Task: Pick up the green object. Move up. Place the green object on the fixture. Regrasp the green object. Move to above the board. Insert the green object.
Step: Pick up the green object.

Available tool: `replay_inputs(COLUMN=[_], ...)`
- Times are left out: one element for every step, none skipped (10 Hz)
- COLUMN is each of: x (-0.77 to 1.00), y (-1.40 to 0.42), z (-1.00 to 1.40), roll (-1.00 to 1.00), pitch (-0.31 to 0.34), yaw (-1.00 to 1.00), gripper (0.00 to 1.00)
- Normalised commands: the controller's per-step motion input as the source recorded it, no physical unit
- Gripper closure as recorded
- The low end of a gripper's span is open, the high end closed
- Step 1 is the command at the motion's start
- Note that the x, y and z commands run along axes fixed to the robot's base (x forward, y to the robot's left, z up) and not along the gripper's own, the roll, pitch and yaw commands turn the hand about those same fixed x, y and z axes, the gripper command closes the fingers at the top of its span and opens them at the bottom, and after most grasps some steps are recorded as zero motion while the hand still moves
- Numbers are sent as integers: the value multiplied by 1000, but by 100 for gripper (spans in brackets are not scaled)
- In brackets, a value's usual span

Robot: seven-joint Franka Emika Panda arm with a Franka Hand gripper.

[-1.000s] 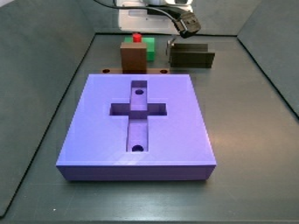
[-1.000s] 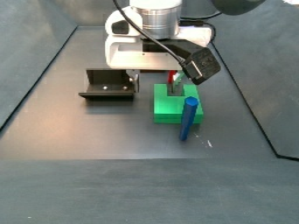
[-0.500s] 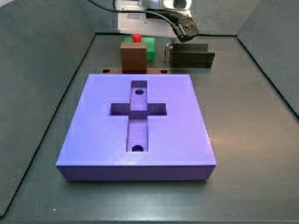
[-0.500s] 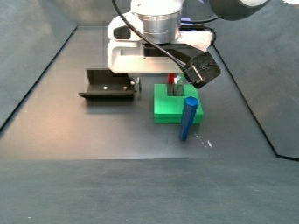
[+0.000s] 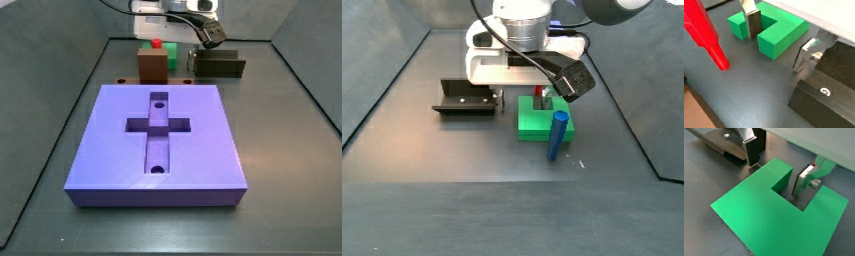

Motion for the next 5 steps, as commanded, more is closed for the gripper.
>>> replay_inputs(x=[0,0,0,0,0], y=[0,0,0,0,0], z=[0,0,0,0,0], roll=[0,0,0,0,0], pitch=[0,0,0,0,0], yaw=[0,0,0,0,0], gripper=[100,100,100,100,100])
